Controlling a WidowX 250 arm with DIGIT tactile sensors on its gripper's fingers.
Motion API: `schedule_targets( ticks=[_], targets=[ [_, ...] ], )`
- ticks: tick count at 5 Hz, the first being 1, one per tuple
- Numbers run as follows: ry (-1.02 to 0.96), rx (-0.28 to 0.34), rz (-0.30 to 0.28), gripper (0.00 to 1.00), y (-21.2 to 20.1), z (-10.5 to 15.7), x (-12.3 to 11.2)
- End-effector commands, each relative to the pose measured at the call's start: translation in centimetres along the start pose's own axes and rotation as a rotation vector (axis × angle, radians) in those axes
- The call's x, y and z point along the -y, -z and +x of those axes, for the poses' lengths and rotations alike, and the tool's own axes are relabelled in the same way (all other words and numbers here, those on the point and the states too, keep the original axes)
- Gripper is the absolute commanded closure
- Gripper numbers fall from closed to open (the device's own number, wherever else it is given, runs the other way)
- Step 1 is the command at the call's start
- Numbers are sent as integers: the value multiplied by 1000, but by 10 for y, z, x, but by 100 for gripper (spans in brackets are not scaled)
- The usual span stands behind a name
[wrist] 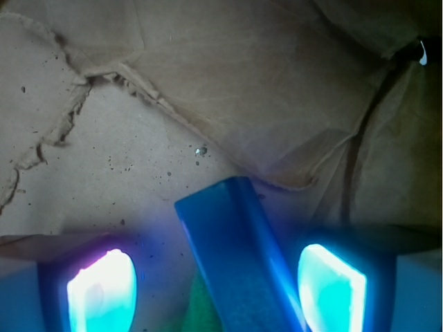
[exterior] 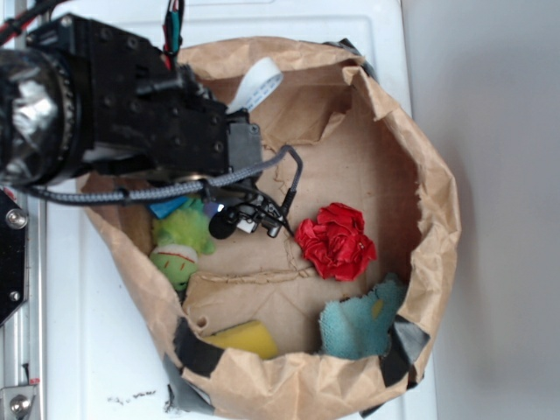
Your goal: Grab the blue block.
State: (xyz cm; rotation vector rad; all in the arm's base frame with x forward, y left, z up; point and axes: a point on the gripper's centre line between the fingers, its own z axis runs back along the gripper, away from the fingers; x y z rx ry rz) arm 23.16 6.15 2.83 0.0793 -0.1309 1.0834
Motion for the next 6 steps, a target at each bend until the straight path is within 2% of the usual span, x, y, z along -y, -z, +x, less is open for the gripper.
schedule_targets(
  ticks=[1,3,4,6],
  targets=[
    [41,46,15,0,10,0,-1],
    [38,105,8,0,24,-5,2],
    [35,123,-7,100,23,-5,1],
    [29,136,-15,100,17,-3,-1]
  ],
)
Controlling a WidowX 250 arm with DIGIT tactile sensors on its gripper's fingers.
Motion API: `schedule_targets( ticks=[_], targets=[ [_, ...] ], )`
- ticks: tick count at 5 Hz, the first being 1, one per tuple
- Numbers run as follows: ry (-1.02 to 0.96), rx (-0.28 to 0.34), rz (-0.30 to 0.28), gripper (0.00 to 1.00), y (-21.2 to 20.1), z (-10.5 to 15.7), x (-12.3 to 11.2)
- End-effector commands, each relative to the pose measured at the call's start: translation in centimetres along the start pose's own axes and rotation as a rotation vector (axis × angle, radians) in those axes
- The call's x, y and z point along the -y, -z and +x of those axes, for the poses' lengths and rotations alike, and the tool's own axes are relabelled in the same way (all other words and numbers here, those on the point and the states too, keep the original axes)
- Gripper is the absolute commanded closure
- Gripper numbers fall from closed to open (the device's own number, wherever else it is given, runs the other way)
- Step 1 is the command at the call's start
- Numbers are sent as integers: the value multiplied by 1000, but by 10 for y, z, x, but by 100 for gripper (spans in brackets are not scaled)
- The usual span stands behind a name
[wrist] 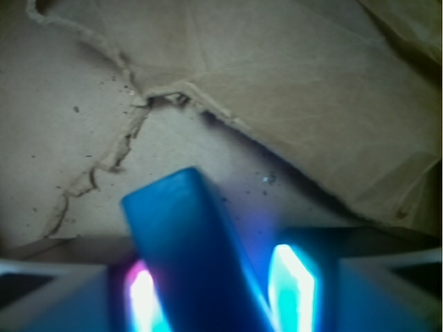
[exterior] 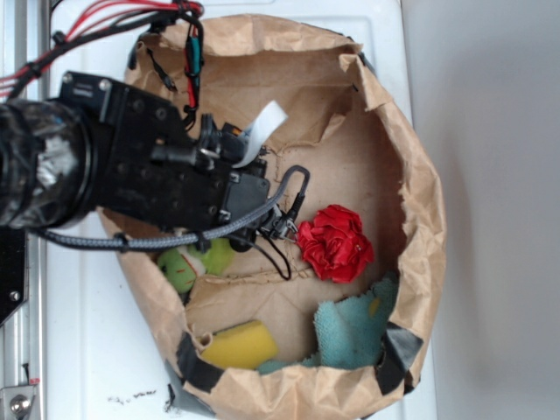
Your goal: Grab the blue block.
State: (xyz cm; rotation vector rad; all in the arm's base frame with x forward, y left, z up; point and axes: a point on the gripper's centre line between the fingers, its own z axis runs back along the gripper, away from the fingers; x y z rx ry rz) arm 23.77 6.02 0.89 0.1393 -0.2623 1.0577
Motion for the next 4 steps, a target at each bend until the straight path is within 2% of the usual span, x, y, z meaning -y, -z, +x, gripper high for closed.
schedule_targets(
  ticks=[1,2,3,4],
  targets=[
    [12,1,-5,100,-7,-1,-7],
    [63,-7,-38,100,-23,2,-8],
    [123,-28,-128,100,-55,7,-13],
    [199,-13,-187,100,-75,11,-17]
  ],
)
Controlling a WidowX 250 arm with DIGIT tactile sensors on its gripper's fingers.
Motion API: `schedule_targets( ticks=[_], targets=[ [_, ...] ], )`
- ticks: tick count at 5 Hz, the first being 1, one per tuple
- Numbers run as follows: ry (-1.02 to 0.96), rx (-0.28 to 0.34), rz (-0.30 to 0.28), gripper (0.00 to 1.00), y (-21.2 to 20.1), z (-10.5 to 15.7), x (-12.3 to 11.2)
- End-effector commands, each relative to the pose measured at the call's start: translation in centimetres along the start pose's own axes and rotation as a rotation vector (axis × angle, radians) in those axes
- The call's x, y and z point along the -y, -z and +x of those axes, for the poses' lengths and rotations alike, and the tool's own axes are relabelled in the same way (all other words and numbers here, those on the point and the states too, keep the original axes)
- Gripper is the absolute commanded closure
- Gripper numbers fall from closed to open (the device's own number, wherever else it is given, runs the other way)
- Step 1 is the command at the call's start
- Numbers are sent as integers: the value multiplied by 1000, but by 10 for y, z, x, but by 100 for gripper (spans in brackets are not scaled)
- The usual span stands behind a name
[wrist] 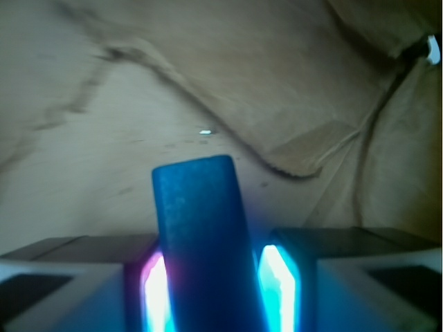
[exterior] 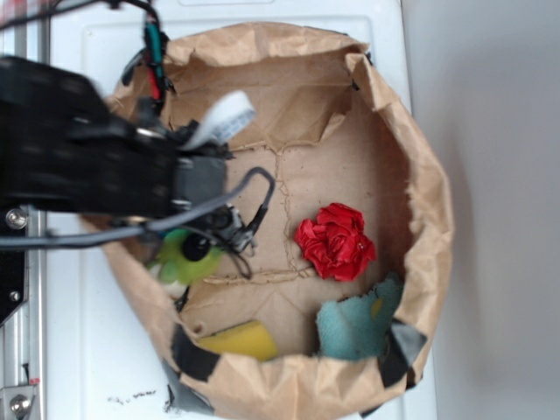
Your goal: Grab the blue block.
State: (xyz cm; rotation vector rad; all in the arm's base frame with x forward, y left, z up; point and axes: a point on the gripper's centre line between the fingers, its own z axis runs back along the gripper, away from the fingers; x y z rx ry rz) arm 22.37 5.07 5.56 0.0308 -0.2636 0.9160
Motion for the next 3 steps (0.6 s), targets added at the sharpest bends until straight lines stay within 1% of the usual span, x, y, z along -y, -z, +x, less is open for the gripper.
schedule_targets(
  ticks=[1,2,3],
  targets=[
    [191,35,-138,100,-40,13,-8],
    [292,-25,-156,100,-54,22,-2],
    [388,-29,-139,100,-80,28,10]
  ],
)
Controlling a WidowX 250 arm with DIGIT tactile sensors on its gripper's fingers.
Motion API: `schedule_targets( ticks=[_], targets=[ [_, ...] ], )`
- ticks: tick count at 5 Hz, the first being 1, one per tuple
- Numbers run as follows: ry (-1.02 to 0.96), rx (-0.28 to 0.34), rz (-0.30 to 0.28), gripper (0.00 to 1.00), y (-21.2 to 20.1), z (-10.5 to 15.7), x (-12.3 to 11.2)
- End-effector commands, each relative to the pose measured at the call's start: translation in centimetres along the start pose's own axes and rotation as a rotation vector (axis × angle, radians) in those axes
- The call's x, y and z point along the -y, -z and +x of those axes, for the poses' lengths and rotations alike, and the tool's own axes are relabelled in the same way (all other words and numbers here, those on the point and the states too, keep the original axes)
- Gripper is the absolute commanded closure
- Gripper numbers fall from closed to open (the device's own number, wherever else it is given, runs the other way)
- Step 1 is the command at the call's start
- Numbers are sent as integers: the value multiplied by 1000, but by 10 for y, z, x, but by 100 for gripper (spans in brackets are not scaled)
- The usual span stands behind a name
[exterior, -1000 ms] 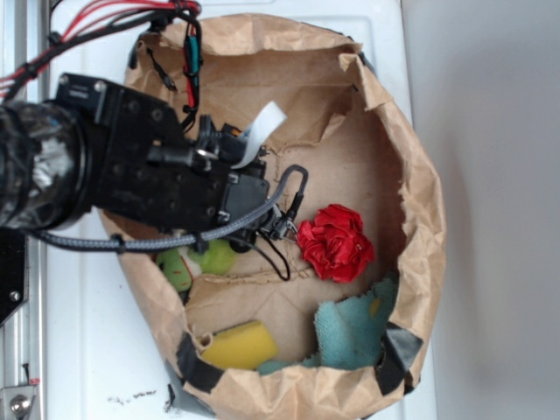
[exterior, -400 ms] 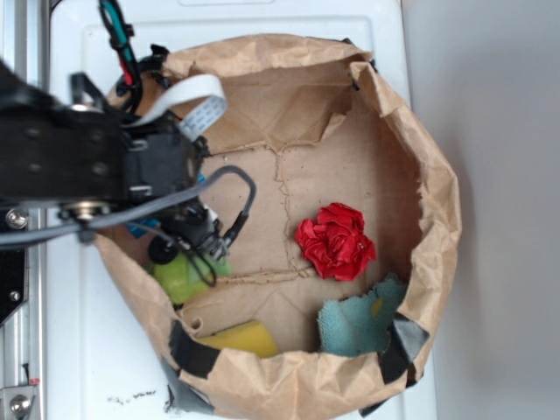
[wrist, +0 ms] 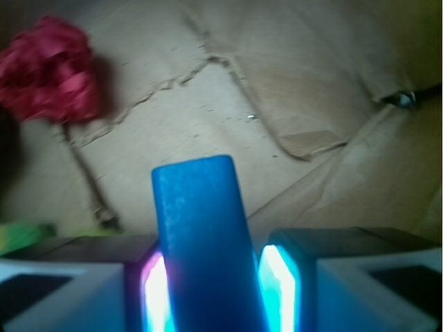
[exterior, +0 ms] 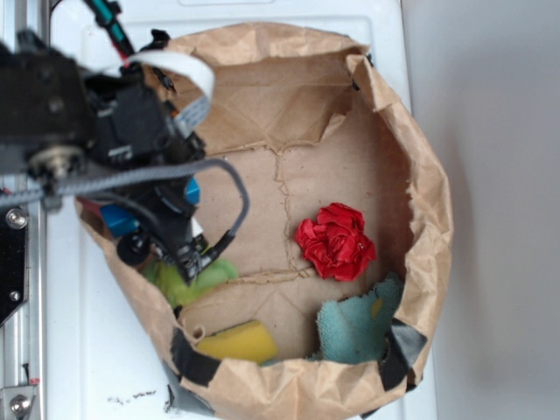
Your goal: Grab the blue block.
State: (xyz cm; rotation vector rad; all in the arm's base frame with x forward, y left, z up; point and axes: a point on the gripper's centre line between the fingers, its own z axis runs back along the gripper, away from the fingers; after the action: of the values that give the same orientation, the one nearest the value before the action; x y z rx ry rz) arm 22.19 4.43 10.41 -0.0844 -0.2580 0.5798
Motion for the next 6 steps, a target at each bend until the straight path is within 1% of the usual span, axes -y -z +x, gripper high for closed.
schedule_targets(
  ticks=[1,2,3,4,5,6],
  targets=[
    [178,120,-14,100,-57,19,13],
    [293,152,-68,100,-75,20,18],
    [349,160,-92,100,-82,25,26],
    [367,112,-63,100,-80,33,44],
    [341,79,-8,100,-64,48,64],
    [288,94,-1,100,-55,56,69]
  ],
)
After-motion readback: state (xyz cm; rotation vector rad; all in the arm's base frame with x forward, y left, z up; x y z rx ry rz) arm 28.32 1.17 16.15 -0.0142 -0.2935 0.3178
